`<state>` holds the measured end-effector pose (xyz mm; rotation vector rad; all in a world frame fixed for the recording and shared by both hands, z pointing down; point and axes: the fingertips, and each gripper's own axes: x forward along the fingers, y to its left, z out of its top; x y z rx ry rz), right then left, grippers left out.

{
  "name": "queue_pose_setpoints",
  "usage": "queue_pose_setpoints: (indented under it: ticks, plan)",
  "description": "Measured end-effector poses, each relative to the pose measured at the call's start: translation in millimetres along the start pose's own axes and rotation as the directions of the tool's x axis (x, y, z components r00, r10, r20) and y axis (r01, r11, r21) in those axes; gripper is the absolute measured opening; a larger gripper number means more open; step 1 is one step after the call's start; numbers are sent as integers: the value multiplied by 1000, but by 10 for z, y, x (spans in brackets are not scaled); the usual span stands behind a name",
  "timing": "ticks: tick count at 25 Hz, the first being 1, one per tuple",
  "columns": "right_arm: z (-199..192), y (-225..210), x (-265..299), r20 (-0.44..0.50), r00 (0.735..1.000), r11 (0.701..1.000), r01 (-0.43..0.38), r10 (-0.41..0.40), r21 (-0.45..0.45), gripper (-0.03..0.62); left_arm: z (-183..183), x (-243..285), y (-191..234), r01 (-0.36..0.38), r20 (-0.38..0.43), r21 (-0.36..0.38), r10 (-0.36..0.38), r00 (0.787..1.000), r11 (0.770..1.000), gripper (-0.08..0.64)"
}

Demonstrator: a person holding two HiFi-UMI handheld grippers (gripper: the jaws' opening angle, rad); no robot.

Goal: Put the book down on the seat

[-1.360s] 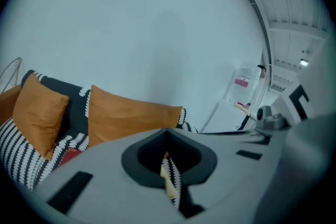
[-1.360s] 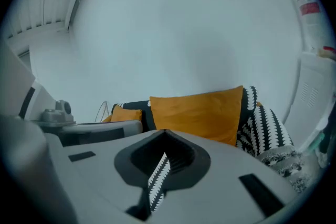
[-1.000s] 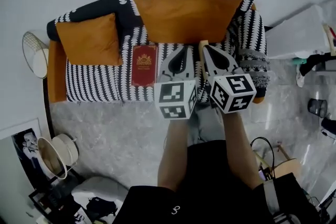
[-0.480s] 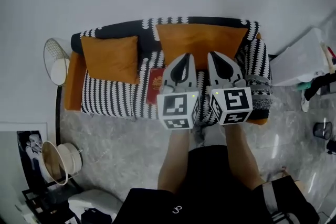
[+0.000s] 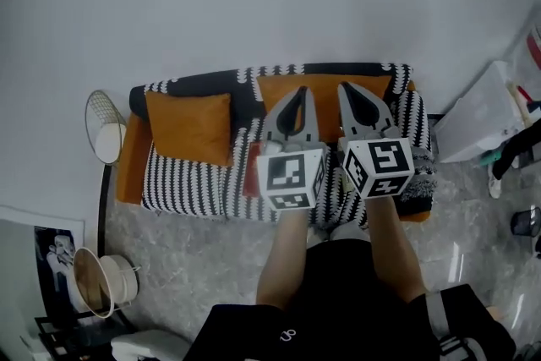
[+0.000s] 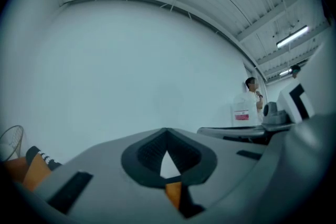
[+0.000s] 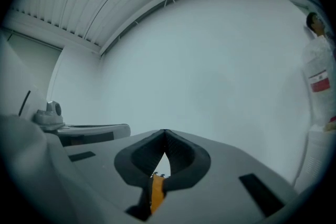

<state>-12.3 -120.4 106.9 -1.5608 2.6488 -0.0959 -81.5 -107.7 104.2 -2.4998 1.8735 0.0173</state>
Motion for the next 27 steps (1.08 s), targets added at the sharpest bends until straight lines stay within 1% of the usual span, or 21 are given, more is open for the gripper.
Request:
queue_pose_setpoints:
  ticks: [5,9,12,16,27]
  plan:
    - [208,-139,-54,31,999,1000,-10,11,-12,9,210,63,-125,-2,38,9,2,999,1000,12]
    - [318,-180,-93,48,999,1000,-9,10,-28,9,302,78,-197,4,56,6,-4,998,1000,12]
    - [356,-207,-123,57,998,999,-7,9,-42,9,326,107,-260,15,64,-7,-14,998,1000,12]
    - [423,-265,-153,68,998,999,-2,6,-53,9,383,133,-330,22,75,-1,-22,997,1000,12]
    - [448,-368,-28,77,997,998,-8,13,-64,9,383,287,-267,7,76,2,-7,997,1000,12]
